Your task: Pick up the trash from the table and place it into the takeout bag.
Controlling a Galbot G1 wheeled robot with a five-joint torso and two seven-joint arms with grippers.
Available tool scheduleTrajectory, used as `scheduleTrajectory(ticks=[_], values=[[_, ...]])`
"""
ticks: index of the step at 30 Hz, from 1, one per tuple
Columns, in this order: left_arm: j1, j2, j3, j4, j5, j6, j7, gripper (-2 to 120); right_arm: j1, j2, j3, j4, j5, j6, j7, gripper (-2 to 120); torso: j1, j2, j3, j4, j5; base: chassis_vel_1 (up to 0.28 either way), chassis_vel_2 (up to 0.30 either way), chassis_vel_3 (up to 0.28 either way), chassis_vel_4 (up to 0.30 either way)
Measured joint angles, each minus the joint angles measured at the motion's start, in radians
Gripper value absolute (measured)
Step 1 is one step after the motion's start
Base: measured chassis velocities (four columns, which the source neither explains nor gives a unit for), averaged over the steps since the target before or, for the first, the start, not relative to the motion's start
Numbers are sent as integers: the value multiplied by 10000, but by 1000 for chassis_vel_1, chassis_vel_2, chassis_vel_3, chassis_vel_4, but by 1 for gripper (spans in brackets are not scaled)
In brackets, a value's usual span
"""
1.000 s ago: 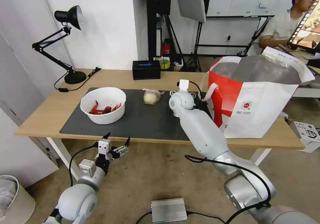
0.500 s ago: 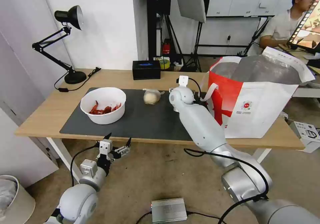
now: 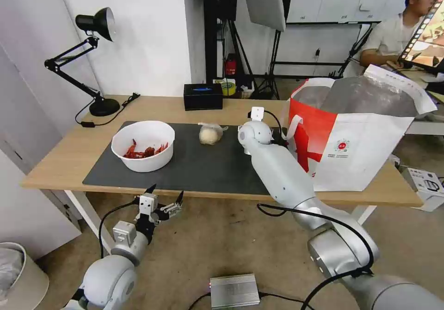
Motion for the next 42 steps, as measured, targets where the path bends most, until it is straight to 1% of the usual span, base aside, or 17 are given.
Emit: scheduleTrajectory(ticks=[9,29,32,34,35,38,39,42], values=[[-8,83,-122,-126,-39,87,19,100,-40,18,62,-54,59,-248,-124,100,0,0,0,0,0,0,0,0,0],[-87,68,-95,-170,-62,100,17,100,-60,7,234,-245,212,-284,-122,100,0,0,0,0,0,0,0,0,0],[-89,64,-80,-170,-63,100,16,100,-60,-5,235,-238,232,-281,-117,97,0,0,0,0,0,0,0,0,0],[-92,63,-66,-174,-63,100,12,100,-59,-20,234,-218,249,-274,-103,89,0,0,0,0,0,0,0,0,0],[-92,63,-66,-174,-63,100,12,100,-59,-20,234,-218,249,-274,-103,89,0,0,0,0,0,0,0,0,0],[-103,90,-56,-189,-65,99,4,100,-66,-56,222,-152,285,-266,-66,75,0,0,0,0,0,0,0,0,0],[-103,90,-56,-189,-65,99,4,100,-66,-56,222,-152,285,-266,-66,75,0,0,0,0,0,0,0,0,0],[-110,108,-52,-192,-69,97,0,100,-79,-69,215,-103,368,-259,-13,61,0,0,0,0,0,0,0,0,0]])
